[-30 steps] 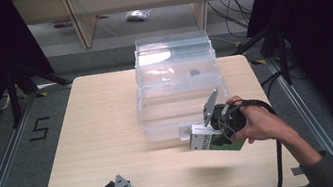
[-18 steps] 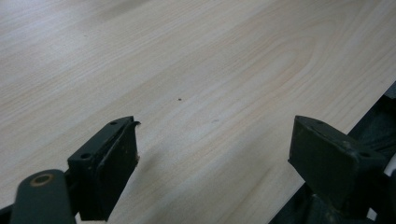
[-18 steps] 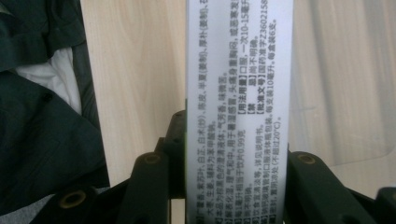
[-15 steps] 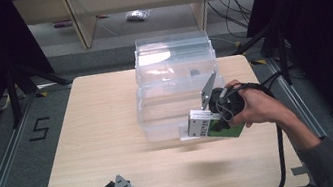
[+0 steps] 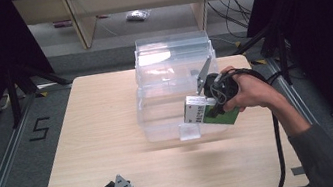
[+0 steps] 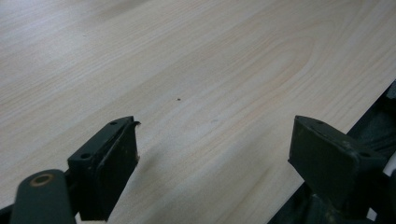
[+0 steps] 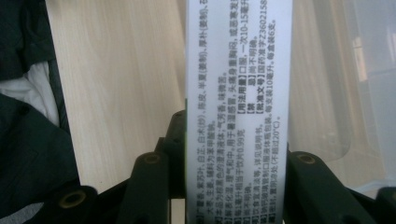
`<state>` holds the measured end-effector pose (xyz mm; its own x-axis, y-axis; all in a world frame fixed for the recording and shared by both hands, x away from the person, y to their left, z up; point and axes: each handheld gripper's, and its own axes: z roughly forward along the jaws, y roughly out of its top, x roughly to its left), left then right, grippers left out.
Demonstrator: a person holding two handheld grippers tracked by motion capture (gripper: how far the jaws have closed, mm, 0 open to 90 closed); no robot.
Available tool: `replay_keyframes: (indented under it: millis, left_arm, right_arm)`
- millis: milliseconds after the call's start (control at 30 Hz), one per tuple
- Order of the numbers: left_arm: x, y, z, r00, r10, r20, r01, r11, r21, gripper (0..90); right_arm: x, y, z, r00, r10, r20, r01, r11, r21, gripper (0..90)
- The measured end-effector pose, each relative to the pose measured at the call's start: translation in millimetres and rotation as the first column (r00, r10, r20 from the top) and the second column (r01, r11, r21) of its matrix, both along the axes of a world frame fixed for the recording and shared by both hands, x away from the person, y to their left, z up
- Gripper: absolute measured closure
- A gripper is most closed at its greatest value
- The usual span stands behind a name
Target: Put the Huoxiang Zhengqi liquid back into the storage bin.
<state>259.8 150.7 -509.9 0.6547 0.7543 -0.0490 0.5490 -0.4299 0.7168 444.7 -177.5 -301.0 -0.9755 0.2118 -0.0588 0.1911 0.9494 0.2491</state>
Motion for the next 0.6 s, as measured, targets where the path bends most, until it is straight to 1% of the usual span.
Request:
replay_keyframes:
  millis: [33, 67, 100, 133, 200, 233, 267, 300, 367, 433, 467, 500, 533, 567, 600]
  left_arm:
    - [0.0, -0.3, 0.0, 1.0, 0.003, -0.001, -0.003, 1.0, -0.001, 14.9]
    - [-0.1, -0.3, 0.0, 1.0, 0.002, -0.001, -0.002, 1.0, -0.001, 14.9]
    - [-0.2, -0.3, 0.1, 1.0, 0.002, -0.001, -0.002, 1.0, -0.002, 14.9]
    - [-0.2, -0.3, 0.1, 1.0, 0.002, -0.001, -0.002, 1.0, -0.002, 14.9]
    - [-0.3, 0.0, 0.2, 1.0, 0.002, 0.0, -0.002, 1.0, -0.002, 14.9]
    - [-0.5, -0.1, 0.0, 1.0, 0.009, -0.002, -0.009, 0.9999, -0.006, 14.9]
    - [-0.3, 0.1, -0.1, 1.0, 0.006, -0.003, -0.006, 1.0, -0.008, 14.9]
    - [-0.5, 0.2, 0.2, 1.0, 0.006, -0.001, -0.006, 1.0, -0.008, 14.9]
    - [-0.8, 0.3, 0.5, 1.0, 0.002, -0.003, -0.002, 0.9999, -0.012, 14.9]
    - [-1.1, -0.2, 0.4, 1.0, 0.005, -0.002, -0.005, 0.9999, -0.016, 14.9]
    - [-0.8, -0.1, 0.4, 1.0, 0.002, -0.005, -0.002, 0.9999, -0.013, 14.9]
    - [-0.8, -0.2, 0.4, 1.0, 0.002, -0.005, -0.002, 0.9999, -0.014, 14.8]
    - [-0.8, -0.2, 0.4, 1.0, 0.002, -0.005, -0.002, 0.9999, -0.014, 14.9]
    - [-0.9, -0.2, 0.5, 1.0, 0.002, -0.005, -0.002, 0.9999, -0.015, 14.9]
    - [-0.8, 0.0, 0.5, 1.0, 0.0, -0.006, 0.0, 0.9999, -0.015, 14.9]
  right_arm:
    - [-0.3, 1.1, 0.5, 0.9996, -0.027, -0.009, 0.027, 1.0, 0.009, 65.0]
    - [4.0, 1.2, 0.9, 1.0, -0.003, 0.001, 0.003, 1.0, 0.01, 65.0]
    - [6.8, 2.2, 1.0, 0.9999, -0.013, -0.009, 0.013, 1.0, 0.019, 65.0]
    - [6.8, 2.2, 1.0, 0.9999, -0.013, -0.009, 0.013, 1.0, 0.019, 65.0]
    - [12.3, 2.6, 0.7, 1.0, 0.001, -0.004, -0.001, 1.0, 0.008, 65.0]
    - [13.3, 3.0, 0.0, 0.9997, -0.024, -0.006, 0.024, 1.0, 0.01, 65.0]
    - [16.9, 2.7, -0.6, 0.9999, -0.017, -0.003, 0.017, 1.0, 0.0, 65.0]
    - [20.3, 2.1, -1.3, 1.0, 0.007, 0.006, -0.007, 1.0, -0.014, 65.0]
    - [24.2, 2.1, -3.1, 1.0, -0.009, 0.001, 0.009, 1.0, -0.024, 65.0]
    - [29.5, 2.1, -5.9, 1.0, 0.002, 0.007, -0.002, 1.0, -0.012, 65.0]
    - [34.6, 2.2, -9.0, 1.0, -0.003, 0.005, 0.003, 1.0, -0.003, 65.0]
    - [36.7, 2.2, -10.7, 0.9999, -0.013, -0.006, 0.013, 1.0, 0.011, 65.0]
    - [36.7, 2.2, -10.7, 0.9999, -0.013, -0.006, 0.013, 1.0, 0.011, 65.0]
    - [40.0, 1.9, -12.0, 1.0, -0.007, -0.006, 0.007, 1.0, 0.014, 65.0]
    - [42.8, 1.4, -13.3, 0.9999, -0.014, -0.005, 0.014, 1.0, 0.014, 65.0]
